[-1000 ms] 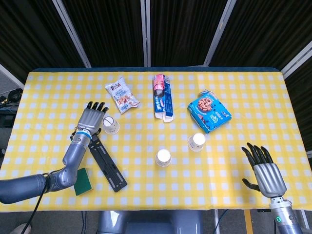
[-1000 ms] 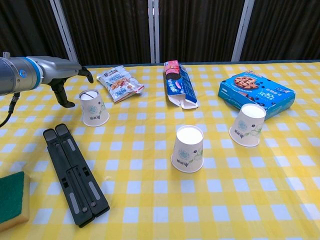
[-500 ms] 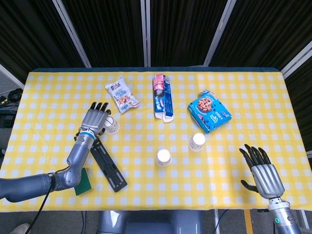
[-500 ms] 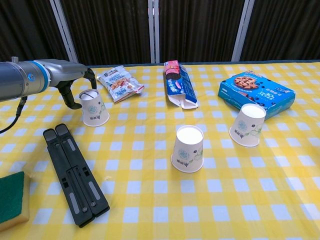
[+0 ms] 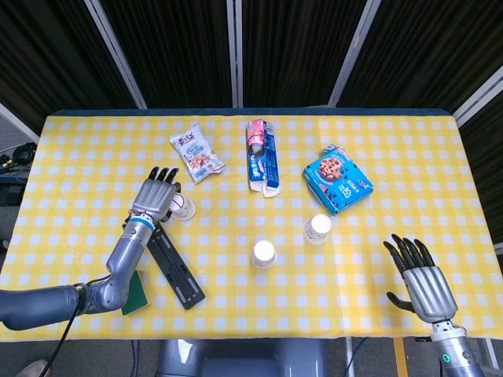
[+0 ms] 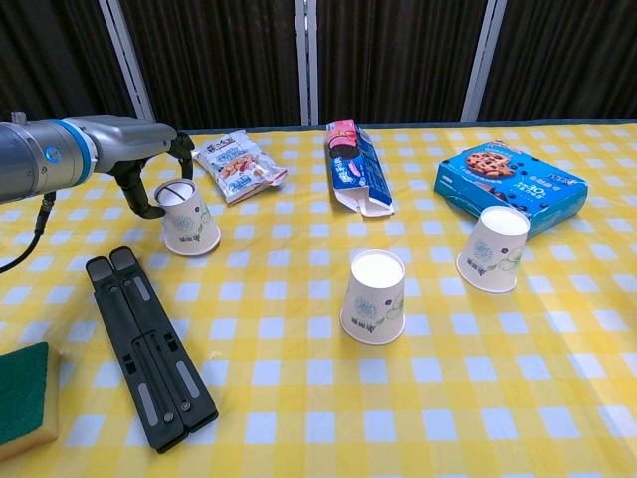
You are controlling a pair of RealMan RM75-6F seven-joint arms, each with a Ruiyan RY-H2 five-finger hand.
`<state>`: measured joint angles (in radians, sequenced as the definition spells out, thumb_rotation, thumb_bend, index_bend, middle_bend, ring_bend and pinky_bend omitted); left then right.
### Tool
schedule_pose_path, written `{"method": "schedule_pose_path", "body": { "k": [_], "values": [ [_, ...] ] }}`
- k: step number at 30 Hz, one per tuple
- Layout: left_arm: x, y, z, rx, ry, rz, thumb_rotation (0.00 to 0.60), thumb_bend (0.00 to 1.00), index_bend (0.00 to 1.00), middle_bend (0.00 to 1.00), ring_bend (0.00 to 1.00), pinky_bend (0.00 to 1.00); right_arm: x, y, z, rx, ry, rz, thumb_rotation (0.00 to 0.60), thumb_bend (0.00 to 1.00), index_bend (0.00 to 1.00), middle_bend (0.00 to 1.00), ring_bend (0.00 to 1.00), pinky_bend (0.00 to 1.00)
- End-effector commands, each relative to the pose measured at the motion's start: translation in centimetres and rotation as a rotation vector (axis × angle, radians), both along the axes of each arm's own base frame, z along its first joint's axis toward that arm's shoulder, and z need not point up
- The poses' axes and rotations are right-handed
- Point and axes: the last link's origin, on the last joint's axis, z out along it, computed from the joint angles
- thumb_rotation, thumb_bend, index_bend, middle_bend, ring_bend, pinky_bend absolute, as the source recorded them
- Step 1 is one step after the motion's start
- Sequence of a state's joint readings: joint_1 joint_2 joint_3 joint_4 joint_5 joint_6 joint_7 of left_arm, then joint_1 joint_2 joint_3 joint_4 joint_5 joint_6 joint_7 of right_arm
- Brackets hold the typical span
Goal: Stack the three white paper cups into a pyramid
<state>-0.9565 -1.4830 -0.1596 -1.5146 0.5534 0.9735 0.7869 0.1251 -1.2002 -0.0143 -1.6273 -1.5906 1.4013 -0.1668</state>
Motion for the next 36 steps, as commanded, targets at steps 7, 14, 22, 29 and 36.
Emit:
{"method": "schedule_pose_path", "body": {
  "k": [7, 14, 22, 29, 36],
  "values": [
    [3.2, -2.6, 3.8, 0.035, -0.101, -0.117, 0.6, 0.44, 0.43, 0.0, 0.0, 0.0, 0.4, 0.2, 0.3, -0.011, -0.003, 0.01, 0.6, 0.07, 0.1, 0.0, 0.0, 0.0],
    [5.8, -6.6, 2.6, -0.059, -0.12, -0.221, 0.6, 0.44, 0.43, 0.0, 0.0, 0.0, 0.4, 0.4, 0.2, -0.007, 0.005, 0.01, 0.6, 0.07, 0.1, 0.0, 0.0, 0.0],
    [6.3, -9.7, -1.5, -0.149, -0.048, -0.296, 0.6, 0.44, 0.43, 0.0, 0.0, 0.0, 0.6, 0.6, 0.2, -0.009, 0.007, 0.012, 0.6, 0.07, 0.1, 0.0, 0.0, 0.0],
    [6.7, -10.5, -3.6, -0.174, -0.033, -0.301, 0.6, 0.44, 0.43, 0.0, 0.0, 0.0, 0.5, 0.6, 0.2, -0.007, 0.007, 0.012, 0.6, 0.07, 0.1, 0.0, 0.0, 0.0],
    [7.7, -10.7, -4.8, -0.192, -0.066, -0.289, 0.6, 0.44, 0.43, 0.0, 0.0, 0.0, 0.4, 0.5, 0.3, -0.01, 0.002, 0.007, 0.6, 0.07, 0.1, 0.0, 0.0, 0.0]
  ]
}}
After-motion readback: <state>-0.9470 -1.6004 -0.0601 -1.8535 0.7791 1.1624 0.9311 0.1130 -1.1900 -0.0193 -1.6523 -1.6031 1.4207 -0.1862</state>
